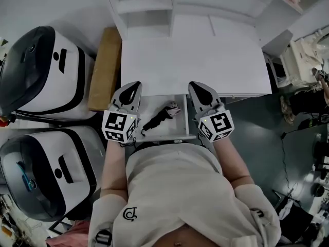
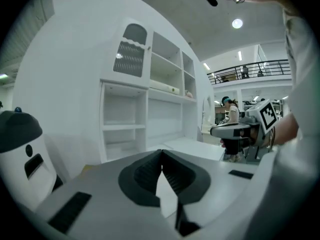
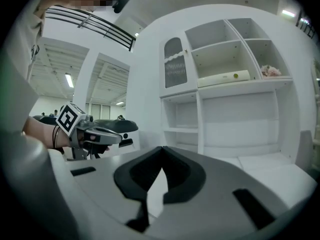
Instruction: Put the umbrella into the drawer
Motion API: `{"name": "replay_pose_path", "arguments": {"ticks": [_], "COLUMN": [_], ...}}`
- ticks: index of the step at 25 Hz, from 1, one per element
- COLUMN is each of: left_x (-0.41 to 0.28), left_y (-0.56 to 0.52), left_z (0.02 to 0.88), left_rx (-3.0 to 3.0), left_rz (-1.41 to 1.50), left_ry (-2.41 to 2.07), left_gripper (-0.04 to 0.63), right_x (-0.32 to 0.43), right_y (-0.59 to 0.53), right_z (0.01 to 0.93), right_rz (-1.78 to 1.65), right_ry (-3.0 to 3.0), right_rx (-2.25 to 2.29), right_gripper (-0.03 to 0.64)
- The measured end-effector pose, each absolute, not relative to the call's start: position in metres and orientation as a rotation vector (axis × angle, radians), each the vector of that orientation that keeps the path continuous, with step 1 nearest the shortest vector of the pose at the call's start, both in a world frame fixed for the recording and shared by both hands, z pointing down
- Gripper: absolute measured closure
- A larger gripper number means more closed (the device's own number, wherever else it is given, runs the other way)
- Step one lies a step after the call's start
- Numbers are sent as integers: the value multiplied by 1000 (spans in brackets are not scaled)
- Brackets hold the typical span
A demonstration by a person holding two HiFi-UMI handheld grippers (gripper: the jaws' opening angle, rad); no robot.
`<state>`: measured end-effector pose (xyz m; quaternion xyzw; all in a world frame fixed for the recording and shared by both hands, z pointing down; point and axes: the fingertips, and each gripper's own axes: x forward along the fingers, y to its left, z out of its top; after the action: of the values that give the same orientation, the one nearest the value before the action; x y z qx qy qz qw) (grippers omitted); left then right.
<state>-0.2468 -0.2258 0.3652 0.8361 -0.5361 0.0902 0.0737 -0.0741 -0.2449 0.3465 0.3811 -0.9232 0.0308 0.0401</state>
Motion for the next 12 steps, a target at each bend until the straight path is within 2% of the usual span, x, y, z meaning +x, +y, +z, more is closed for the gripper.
{"name": "replay_pose_path", "arguments": {"ticks": [6,12], "left_x": [-273,-282], "left_y": [-213,-205], "left_z": [319,298], "left_rx": [2513,2533], "left_rz": [58,22], "left_ry": [-1718,-1786], "left_gripper": [583,583], "right_x": [-70,-75], "right_y": [-247,-244], "right_z": [331,320], "right_rz": [107,94], "right_ry": [-2845,-2882], "right_rx": [1190,1162], "right_gripper": [611,612]}}
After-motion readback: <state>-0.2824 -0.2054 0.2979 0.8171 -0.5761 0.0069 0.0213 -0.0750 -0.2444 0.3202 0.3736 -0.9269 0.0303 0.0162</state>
